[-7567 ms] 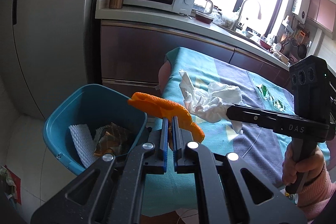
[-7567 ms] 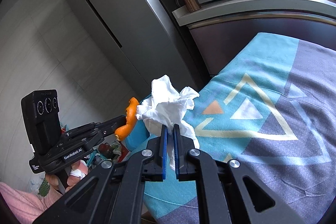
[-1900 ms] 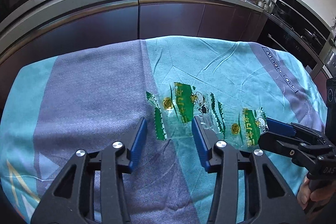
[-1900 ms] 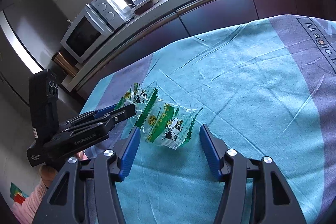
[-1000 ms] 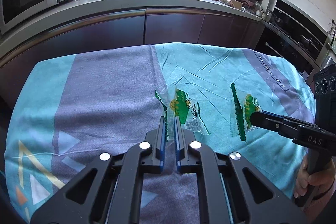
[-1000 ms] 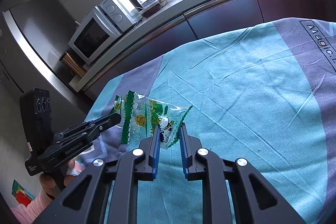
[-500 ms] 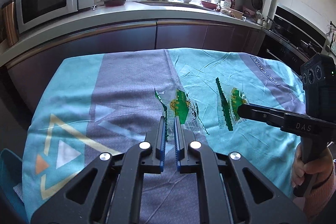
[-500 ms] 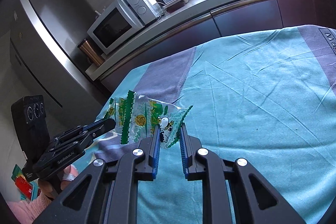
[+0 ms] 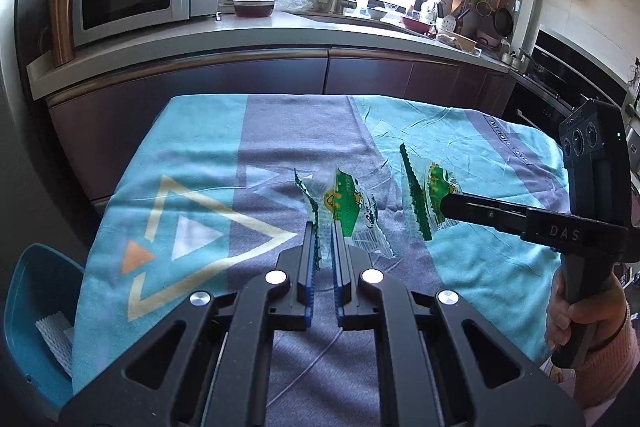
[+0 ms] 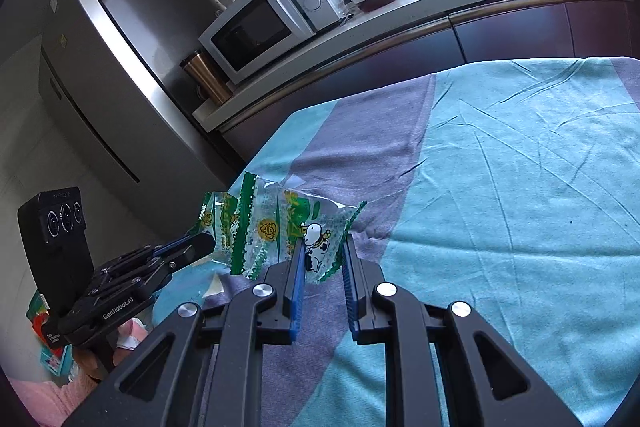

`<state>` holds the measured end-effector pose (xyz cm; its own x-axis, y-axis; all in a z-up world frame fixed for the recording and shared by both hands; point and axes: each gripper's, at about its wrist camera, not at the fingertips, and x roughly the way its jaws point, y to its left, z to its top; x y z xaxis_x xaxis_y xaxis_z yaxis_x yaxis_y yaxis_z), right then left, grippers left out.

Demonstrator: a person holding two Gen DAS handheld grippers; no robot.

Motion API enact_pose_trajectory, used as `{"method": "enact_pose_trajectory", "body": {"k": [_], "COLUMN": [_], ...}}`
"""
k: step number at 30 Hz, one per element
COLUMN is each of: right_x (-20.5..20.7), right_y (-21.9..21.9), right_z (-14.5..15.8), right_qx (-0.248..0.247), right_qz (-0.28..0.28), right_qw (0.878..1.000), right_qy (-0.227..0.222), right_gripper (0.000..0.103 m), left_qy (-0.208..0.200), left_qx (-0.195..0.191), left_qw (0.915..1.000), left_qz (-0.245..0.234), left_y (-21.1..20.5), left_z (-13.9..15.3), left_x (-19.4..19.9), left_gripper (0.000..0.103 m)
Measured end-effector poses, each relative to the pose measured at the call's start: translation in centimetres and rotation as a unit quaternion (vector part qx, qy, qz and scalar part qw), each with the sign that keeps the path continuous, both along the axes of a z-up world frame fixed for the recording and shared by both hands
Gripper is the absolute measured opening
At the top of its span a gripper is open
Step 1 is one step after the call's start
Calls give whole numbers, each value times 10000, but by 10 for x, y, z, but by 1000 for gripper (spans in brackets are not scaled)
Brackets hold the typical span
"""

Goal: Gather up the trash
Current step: 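Carry the green wrapper with both tools over the teal bin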

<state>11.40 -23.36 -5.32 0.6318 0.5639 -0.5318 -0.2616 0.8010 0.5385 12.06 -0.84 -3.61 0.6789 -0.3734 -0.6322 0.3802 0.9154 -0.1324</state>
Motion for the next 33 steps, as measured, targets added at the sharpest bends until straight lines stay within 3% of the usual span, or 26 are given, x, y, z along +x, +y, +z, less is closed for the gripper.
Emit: {"method": "enact_pose_trajectory", "body": {"k": [12,33], "right_x": [-5,-9], "right_y": [36,75], "right_z": [3,7], "right_qx": [-44,-39], "right_qz": [317,718], "right_qw": [9995,9974], "right_qy": [-31,-83], "right_gripper": [16,16], "left_qy": [-73,-191], "left_qx": [-124,-201], "left_qw": [9995,9976], "left_qz": [298,628], "left_y": [41,76], "left_z": [6,13], "left_x": [-22,-50], "left_gripper": [8,8]}}
